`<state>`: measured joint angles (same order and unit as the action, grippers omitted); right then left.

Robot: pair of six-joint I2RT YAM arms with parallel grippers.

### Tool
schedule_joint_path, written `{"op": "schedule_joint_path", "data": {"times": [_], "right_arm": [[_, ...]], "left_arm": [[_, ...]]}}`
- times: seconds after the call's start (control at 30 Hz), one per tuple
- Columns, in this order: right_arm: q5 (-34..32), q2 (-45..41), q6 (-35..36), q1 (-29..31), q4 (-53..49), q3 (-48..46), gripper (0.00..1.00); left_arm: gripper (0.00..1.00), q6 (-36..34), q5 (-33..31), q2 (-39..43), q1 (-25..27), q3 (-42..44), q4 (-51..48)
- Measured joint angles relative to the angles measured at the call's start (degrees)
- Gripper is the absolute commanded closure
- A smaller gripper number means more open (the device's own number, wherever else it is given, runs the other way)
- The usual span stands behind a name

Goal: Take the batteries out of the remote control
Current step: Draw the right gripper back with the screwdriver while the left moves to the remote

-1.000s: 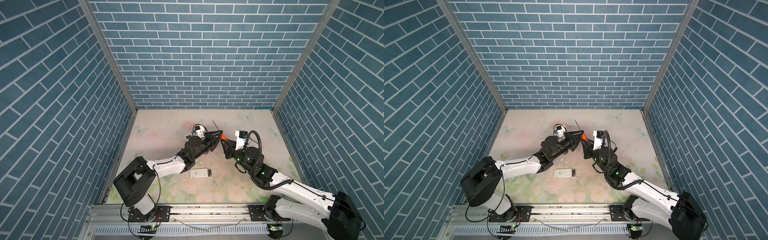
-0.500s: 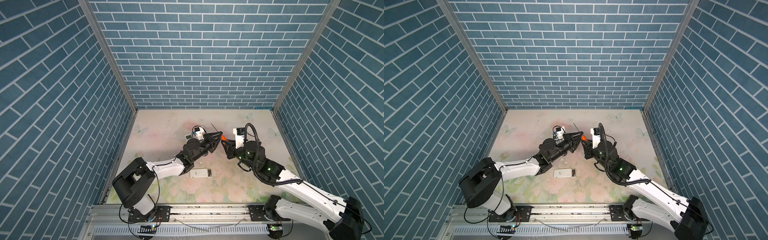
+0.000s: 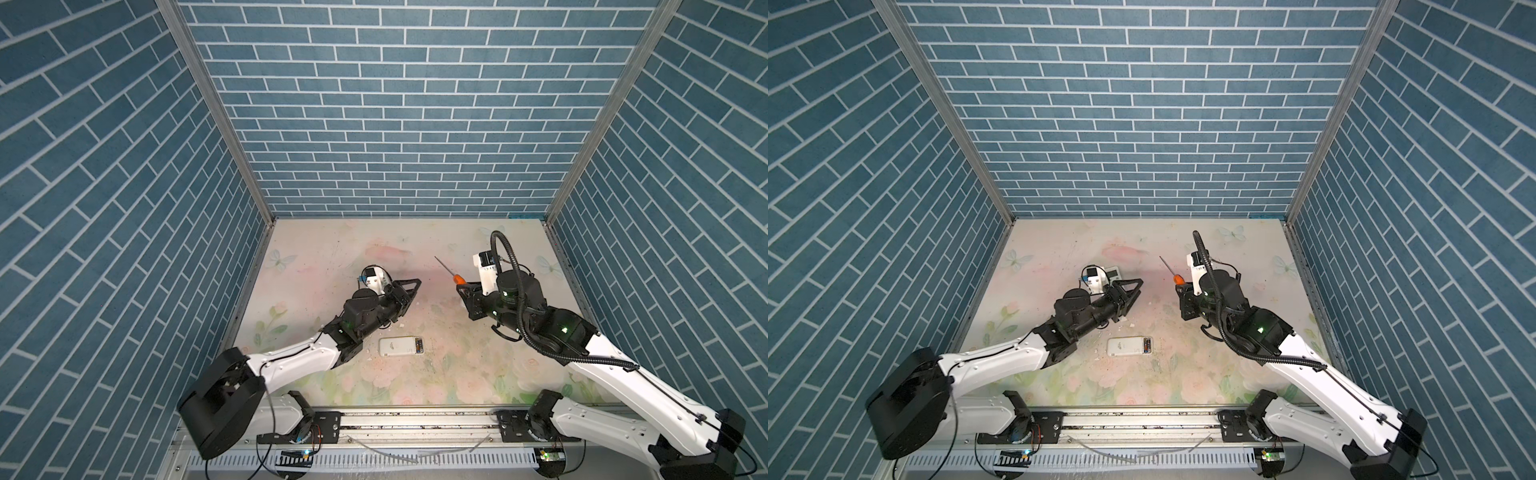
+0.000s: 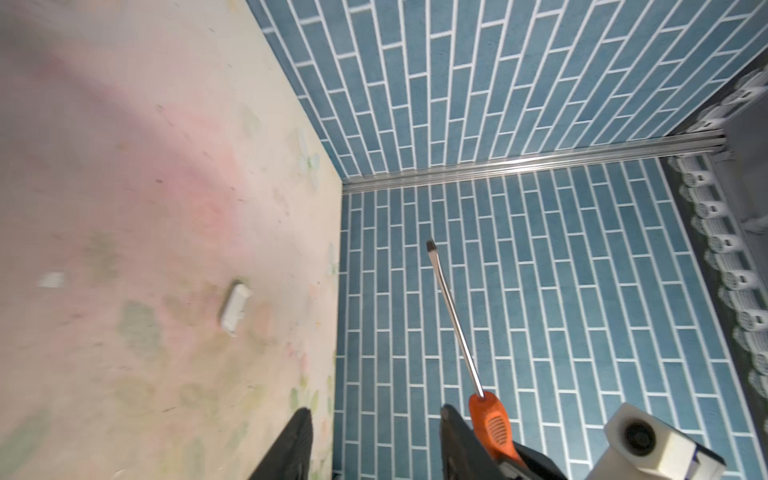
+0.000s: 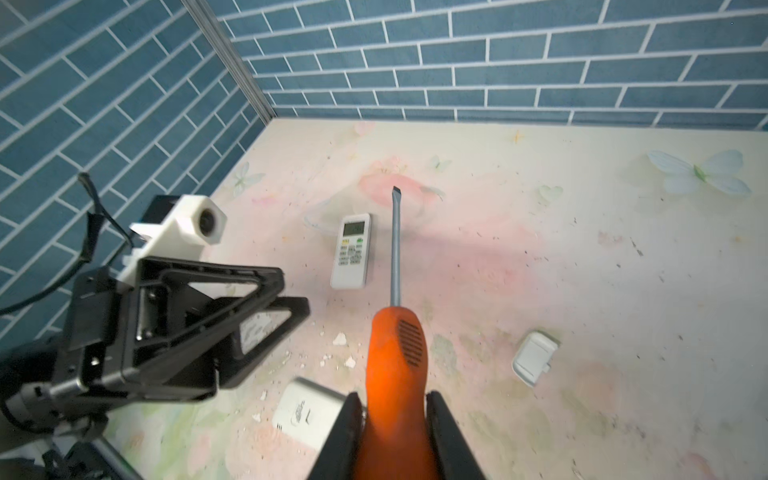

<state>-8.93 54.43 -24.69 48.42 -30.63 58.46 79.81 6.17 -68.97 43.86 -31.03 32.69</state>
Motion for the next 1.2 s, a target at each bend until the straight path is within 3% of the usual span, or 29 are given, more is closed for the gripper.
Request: {"op": "schedule_joint_path", "data": {"times": [0.17,0.4,0.67,0.93,1.2], "right_arm": [[0.57,1.33,0.61,3.52,-15.58,7.89,1.0],[0.11,6.71,0.42,12.79,-31.56,14.38,1.0],[-2.25,12.98,-2.73,22.86,-41.81,16.94,1.0],[-3.69,11.87,-5.68,24.06,-44.35,16.92,1.0],[-3.78,11.96,-6.54,24.72,-45.4,16.92,1.0]], "left_arm": [[0.56,-10.12,1.66,8.22,-4.94,-0.44,-18.32],[0.58,-24.15,6.51,1.36,-6.88,-4.83,-33.03],[0.59,-35.98,9.49,-7.56,-6.88,-8.17,-39.23],[0.62,-41.88,8.68,-12.04,-6.82,-9.22,-40.83],[0.6,-43.19,6.95,-13.55,-6.01,-6.34,-39.76]]}}
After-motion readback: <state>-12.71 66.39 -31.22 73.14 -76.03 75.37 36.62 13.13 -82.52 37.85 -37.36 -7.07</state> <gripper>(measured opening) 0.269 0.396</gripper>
